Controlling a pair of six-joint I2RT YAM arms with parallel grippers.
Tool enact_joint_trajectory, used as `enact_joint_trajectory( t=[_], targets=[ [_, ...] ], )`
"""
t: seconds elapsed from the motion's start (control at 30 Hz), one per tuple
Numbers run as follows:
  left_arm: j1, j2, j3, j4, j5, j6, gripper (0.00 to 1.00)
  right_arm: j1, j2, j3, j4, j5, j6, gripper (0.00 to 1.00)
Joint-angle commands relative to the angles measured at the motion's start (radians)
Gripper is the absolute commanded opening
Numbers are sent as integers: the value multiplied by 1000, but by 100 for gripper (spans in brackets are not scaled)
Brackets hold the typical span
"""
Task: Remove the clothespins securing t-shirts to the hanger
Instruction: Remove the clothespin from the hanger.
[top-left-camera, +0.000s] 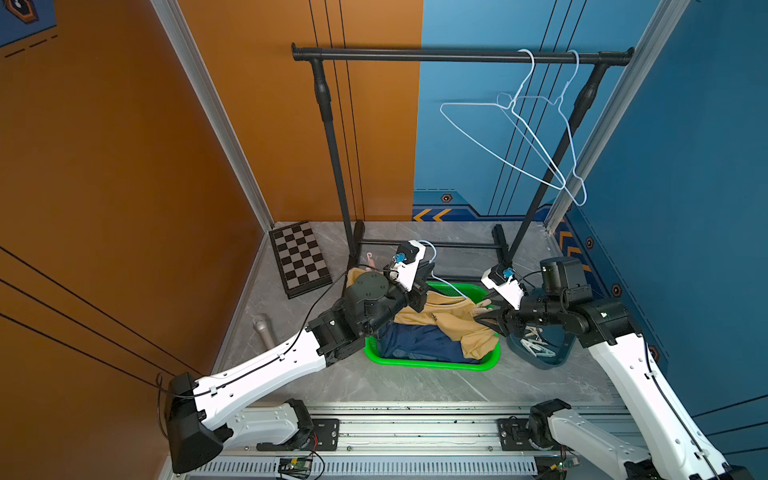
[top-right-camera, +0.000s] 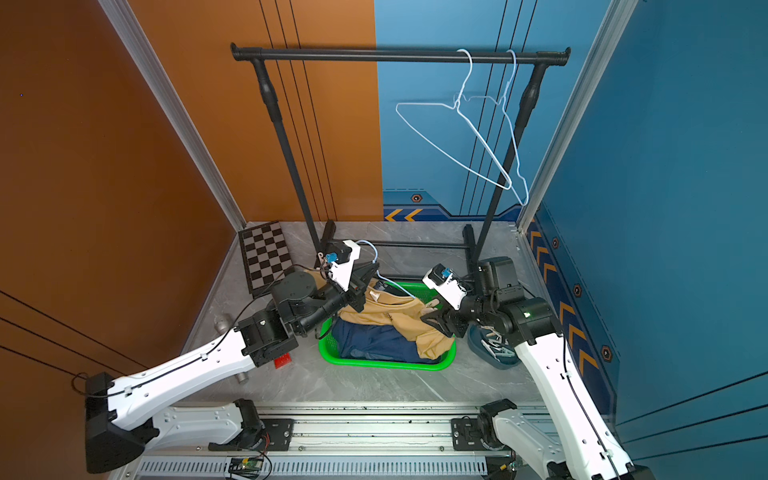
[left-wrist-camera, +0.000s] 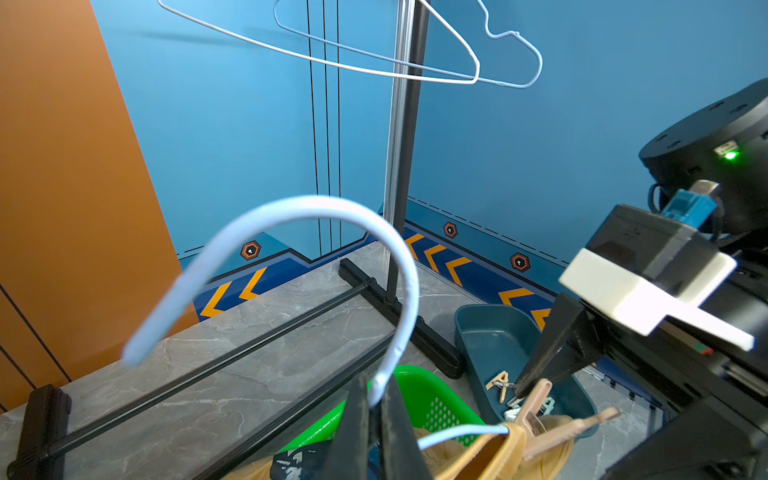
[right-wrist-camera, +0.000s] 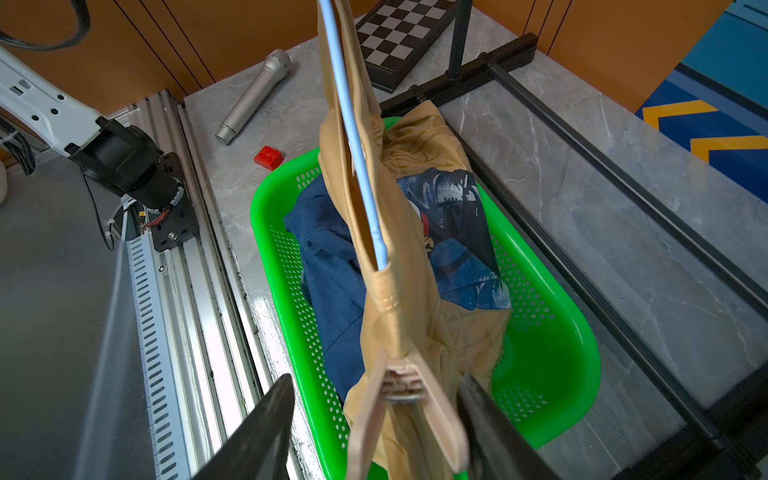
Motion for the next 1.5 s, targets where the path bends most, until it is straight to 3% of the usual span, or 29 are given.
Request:
enact_joint_trajectory(
  t=[0.0,0.3,0.63,0.93,1.47],
  targets=[
    [-15,-1,-4,53,-14,2,0,9,4,29,-28,22,-14,57],
    [-16,1,-4,54,-16,3,0,20,18,54,-29,33,-16,49],
    [-20,0,-4,54,-17,7,0,20,18,62,-32,62,-30,32],
    [-21,0,-9,52,-24,16,0,20,12,80,-40,71,-38,24],
    [-17,-8,-19,54,-30,26,0,-37,-53,81,-70,104,-49,24]
  ],
)
